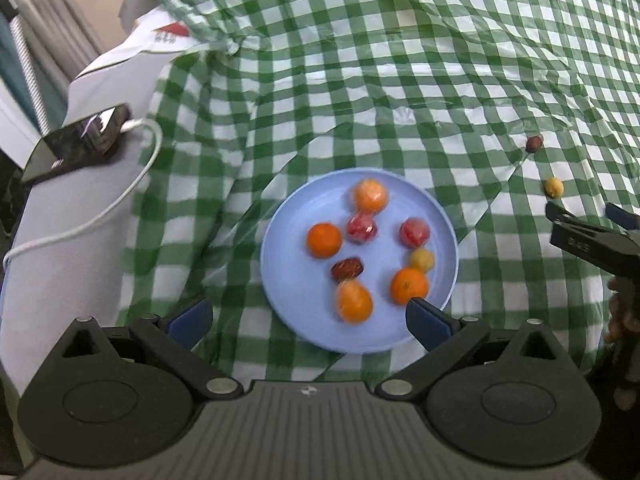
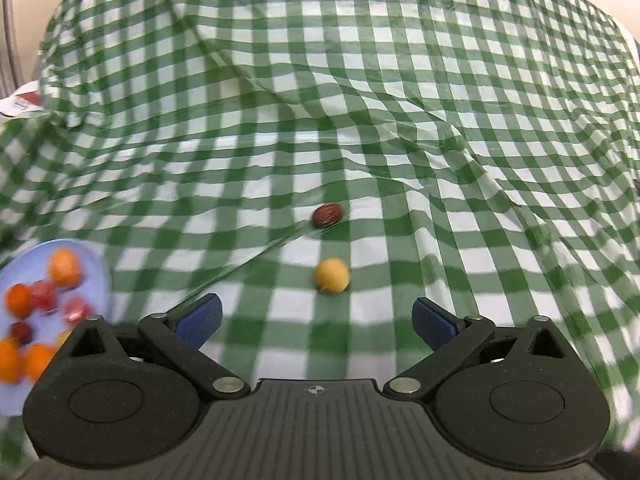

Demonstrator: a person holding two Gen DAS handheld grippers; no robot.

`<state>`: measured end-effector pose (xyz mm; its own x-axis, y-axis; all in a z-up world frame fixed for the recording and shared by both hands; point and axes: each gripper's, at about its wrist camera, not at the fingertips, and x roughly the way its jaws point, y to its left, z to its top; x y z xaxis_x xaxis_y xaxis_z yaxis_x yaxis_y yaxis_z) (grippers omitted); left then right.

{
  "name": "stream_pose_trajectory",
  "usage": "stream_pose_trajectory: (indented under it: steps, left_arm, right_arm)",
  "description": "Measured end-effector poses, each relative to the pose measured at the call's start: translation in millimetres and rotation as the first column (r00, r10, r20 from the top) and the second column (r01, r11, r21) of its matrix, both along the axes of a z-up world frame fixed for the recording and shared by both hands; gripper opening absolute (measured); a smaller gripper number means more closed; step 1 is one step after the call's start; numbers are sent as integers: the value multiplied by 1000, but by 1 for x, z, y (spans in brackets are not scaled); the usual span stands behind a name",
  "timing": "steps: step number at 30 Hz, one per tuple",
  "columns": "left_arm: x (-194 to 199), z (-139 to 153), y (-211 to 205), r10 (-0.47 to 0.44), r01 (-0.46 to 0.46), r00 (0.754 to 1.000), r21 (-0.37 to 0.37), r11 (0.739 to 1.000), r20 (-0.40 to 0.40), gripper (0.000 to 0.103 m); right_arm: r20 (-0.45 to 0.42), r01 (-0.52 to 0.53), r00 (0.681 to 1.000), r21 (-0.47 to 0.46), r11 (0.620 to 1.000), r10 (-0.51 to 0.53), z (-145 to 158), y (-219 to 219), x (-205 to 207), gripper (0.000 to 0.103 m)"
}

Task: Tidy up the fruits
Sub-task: 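Grasp the yellow plum with the right gripper while the left gripper grasps the brown date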

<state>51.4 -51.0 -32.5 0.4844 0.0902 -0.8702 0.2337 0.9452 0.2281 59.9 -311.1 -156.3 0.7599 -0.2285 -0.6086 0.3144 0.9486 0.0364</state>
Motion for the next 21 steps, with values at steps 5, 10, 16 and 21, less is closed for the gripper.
stream_pose_trajectory:
  steps: [5,10,16,21]
  left_arm:
    - [25,-6,-30,-23,23,1000,12,1000,-10,103]
    - [50,-16,-69,-76,76,997,-13,997,-18,103]
    - [91,-40,-146,-247,247,969,-118,962,11,103]
    - [135,-79,-217,-363,355,932,-187,916,-8,102]
  right_arm:
    - [-19,-60,998,-7,998,60,-23,-18,28,49]
    - [-2,-30,1000,-47,998,30,-31,-32,34,27]
    - [36,314,949,-50,948,-313,-18,-94,25,27]
    - [21,464,885,8,886,-464,-22,-126,14,27]
